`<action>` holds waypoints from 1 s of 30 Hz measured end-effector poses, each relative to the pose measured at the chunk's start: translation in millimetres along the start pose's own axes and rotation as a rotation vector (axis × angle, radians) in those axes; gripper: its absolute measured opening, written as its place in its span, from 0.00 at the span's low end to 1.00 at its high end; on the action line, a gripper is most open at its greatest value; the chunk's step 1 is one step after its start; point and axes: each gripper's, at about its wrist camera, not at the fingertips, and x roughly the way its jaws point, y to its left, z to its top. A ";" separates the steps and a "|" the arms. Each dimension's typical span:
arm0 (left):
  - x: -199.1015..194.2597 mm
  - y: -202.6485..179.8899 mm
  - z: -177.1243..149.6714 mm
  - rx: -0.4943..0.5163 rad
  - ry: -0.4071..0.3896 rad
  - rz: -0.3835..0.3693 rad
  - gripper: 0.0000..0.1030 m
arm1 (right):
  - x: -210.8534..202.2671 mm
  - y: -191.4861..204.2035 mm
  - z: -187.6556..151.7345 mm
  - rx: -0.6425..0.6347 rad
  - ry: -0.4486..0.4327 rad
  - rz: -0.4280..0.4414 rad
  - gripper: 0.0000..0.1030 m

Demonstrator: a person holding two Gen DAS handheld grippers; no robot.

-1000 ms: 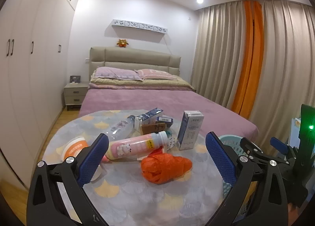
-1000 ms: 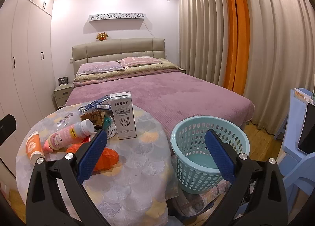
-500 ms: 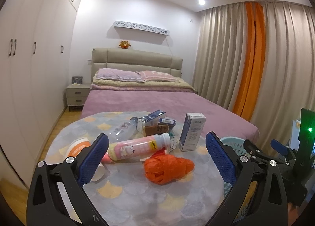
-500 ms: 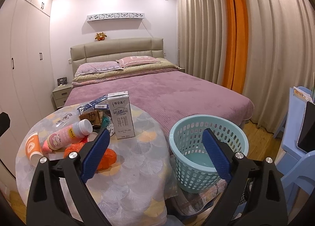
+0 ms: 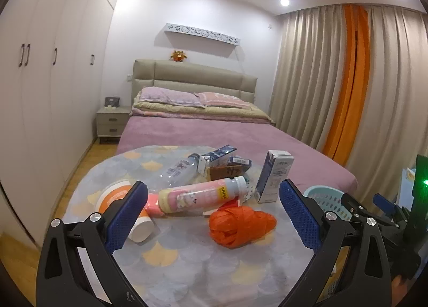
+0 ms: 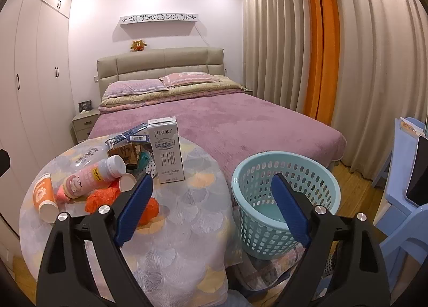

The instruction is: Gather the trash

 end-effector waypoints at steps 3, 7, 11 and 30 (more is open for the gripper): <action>1.3 2.9 -1.1 -0.005 0.003 0.004 0.93 | 1.4 0.9 -1.2 -0.003 0.003 0.000 0.82; 0.9 6.0 -2.6 -0.010 0.005 0.010 0.93 | 2.7 1.4 -2.5 -0.004 0.007 0.000 0.82; -0.4 11.8 -1.4 -0.020 0.000 0.023 0.93 | 2.9 1.5 -2.6 -0.004 0.007 0.000 0.82; 2.6 69.9 3.5 -0.103 0.005 0.138 0.93 | 20.0 14.6 -14.7 -0.024 0.050 0.020 0.74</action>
